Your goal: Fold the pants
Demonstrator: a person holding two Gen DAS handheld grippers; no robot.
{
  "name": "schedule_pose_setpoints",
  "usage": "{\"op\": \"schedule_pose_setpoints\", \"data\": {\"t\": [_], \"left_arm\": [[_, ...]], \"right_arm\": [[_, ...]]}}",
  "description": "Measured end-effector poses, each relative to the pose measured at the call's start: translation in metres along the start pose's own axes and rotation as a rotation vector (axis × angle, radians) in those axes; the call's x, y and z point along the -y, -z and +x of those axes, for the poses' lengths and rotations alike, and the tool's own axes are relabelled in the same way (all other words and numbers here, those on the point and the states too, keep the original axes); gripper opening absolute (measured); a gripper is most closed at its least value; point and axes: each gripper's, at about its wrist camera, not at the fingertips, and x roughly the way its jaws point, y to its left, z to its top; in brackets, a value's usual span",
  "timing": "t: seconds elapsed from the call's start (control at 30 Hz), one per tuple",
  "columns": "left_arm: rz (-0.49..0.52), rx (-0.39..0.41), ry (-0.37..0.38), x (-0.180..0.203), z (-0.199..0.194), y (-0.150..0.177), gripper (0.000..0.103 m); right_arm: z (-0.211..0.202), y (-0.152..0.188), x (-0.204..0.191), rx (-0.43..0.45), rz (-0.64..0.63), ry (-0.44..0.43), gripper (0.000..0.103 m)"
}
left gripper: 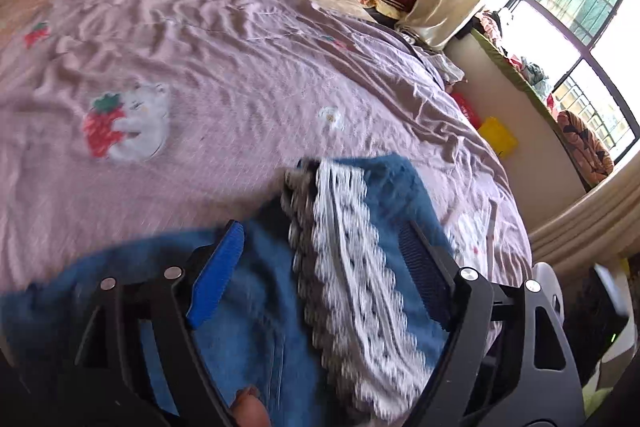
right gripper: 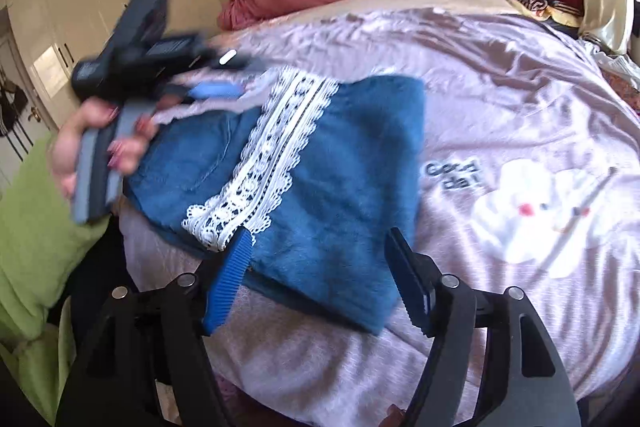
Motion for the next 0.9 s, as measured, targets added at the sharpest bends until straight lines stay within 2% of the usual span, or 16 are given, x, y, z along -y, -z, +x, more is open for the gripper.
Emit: {"op": "schedule_pose_setpoints", "data": {"t": [0.13,0.23,0.3,0.37,0.5,0.53,0.63,0.9], "left_arm": [[-0.079,-0.016,0.027,0.002,-0.019,0.039,0.073],[-0.082,-0.048,0.03,0.01,-0.023,0.067,0.07],[-0.084,-0.078,0.042,0.014,-0.019,0.082,0.059],[-0.062,-0.103,0.037,0.022,-0.012,0.091,0.053],[-0.004,-0.093,-0.033,0.034,0.002,0.097,0.022],[0.017,-0.101,-0.073,0.037,0.007,0.099,0.021],[0.022,-0.128,-0.11,0.035,0.017,0.107,0.021],[0.055,-0.105,-0.141,0.04,0.018,0.113,0.021]], "right_arm": [[-0.009,-0.003,0.012,0.025,0.046,0.02,0.072],[-0.011,-0.007,0.016,0.032,0.052,0.017,0.072],[-0.01,-0.019,0.016,0.042,0.019,0.018,0.072],[-0.006,-0.034,0.013,0.035,-0.02,0.015,0.072],[0.016,-0.064,0.003,-0.019,-0.086,-0.017,0.072],[0.026,-0.073,-0.002,-0.038,-0.107,-0.01,0.072],[0.054,-0.089,-0.017,-0.098,-0.174,-0.007,0.072],[0.121,-0.113,-0.042,-0.175,-0.214,-0.018,0.071]]}}
